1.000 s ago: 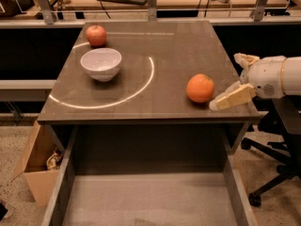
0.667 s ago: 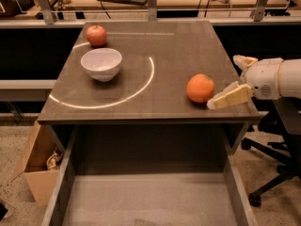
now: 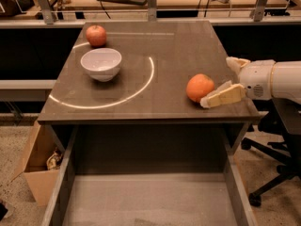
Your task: Place orange into top drawer
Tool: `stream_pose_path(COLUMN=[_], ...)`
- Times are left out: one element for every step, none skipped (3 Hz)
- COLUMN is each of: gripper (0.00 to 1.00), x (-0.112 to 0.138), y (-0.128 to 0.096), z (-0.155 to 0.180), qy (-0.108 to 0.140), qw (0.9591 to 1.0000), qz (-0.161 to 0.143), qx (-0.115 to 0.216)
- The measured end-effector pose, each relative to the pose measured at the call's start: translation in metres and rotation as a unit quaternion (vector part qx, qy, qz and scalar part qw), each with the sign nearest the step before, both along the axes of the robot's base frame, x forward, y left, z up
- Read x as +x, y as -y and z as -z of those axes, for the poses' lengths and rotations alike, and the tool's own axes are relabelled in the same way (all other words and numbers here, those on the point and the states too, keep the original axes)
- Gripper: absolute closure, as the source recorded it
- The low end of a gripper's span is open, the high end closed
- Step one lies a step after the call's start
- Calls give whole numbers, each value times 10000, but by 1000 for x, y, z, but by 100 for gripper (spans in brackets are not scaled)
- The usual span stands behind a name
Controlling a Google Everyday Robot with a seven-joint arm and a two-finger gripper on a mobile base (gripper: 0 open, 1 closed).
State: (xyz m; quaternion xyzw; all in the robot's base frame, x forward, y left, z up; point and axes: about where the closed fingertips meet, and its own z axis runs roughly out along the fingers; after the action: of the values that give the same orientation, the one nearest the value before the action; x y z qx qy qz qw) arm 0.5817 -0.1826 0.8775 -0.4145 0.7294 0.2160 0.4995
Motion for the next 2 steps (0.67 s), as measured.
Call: stream_pose_path(gripper=[0,0], x=[2,0], y=[-9,-17], z=[2,9], qy=[-54,-196], qw=[9998,9990], qz=[-99,-236], qx=[152,315])
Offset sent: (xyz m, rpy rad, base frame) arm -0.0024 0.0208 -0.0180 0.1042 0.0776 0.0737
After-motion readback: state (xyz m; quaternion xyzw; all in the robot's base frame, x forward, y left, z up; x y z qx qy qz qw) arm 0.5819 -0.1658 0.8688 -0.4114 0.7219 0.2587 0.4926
